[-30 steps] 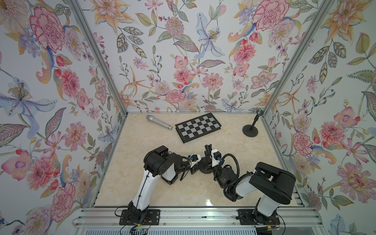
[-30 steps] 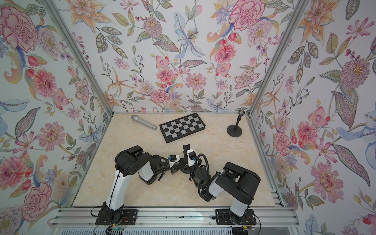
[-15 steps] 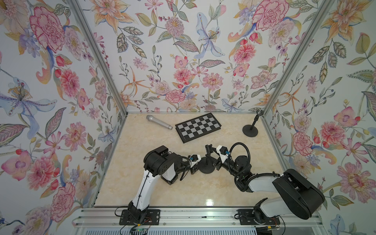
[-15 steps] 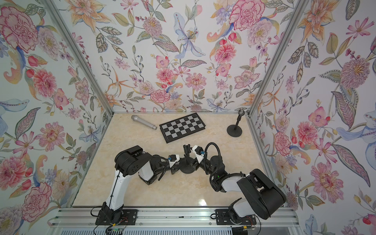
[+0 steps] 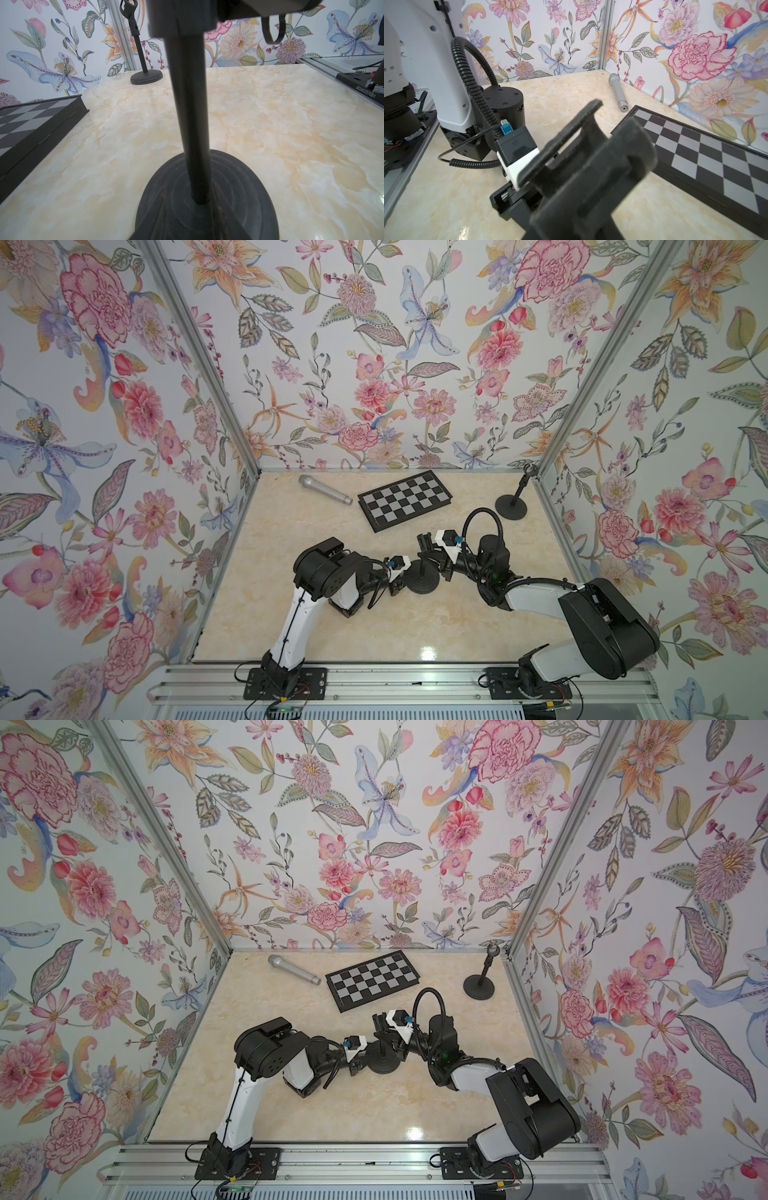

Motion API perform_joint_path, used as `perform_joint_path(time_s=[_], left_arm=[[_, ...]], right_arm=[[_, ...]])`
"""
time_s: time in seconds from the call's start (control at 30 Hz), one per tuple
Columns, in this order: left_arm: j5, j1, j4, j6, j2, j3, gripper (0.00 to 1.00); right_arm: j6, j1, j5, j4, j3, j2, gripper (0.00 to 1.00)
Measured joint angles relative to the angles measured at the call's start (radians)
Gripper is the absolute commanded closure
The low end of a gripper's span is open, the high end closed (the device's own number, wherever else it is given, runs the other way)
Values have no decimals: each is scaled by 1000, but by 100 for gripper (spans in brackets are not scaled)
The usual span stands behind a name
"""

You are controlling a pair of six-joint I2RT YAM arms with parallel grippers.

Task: Assemble a microphone stand
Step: Pick up the microphone stand at the center of the board.

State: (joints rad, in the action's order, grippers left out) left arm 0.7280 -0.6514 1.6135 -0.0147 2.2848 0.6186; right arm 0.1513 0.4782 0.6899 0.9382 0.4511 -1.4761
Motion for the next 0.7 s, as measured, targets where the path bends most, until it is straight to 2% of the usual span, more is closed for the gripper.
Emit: perform_joint_path(time_s=[0.07, 0.13, 0.2, 0.27, 0.37, 0.47, 0.53, 0.57, 0.6, 0.63, 0.67, 0.7], left_arm=[[-1, 0, 0, 0, 0, 0, 64], [-2, -1, 0, 0, 0, 0, 64], [-2, -1, 0, 0, 0, 0, 64], [1, -1, 0, 1, 0, -1, 64], [0, -1, 0, 0, 0, 0, 64], [0, -1, 0, 0, 0, 0, 64], [0, -1, 0, 0, 0, 0, 64], [0, -1, 0, 0, 0, 0, 64], [0, -1, 0, 0, 0, 0, 64], [-1, -1, 0, 0, 0, 0, 64], [-1, -1, 0, 0, 0, 0, 64], [-1, -1, 0, 0, 0, 0, 64]], right_arm=[[-25, 25, -84, 61, -41, 11, 100], [-52, 79, -230, 134, -93, 29, 100], [-72, 180, -463, 216, -149, 41, 100], [-86, 314, -754, 278, -177, 32, 100], [-141, 445, -1070, 357, -165, -38, 100], [-182, 516, -1278, 432, -122, -132, 100], [-186, 536, -1337, 496, -117, -175, 100], [-186, 536, -1339, 529, -122, -189, 96], [-185, 530, -1329, 555, -130, -197, 83], [-185, 519, -1303, 572, -141, -197, 64], [-191, 500, -1253, 581, -155, -190, 52], [-200, 480, -1197, 565, -168, -177, 48]])
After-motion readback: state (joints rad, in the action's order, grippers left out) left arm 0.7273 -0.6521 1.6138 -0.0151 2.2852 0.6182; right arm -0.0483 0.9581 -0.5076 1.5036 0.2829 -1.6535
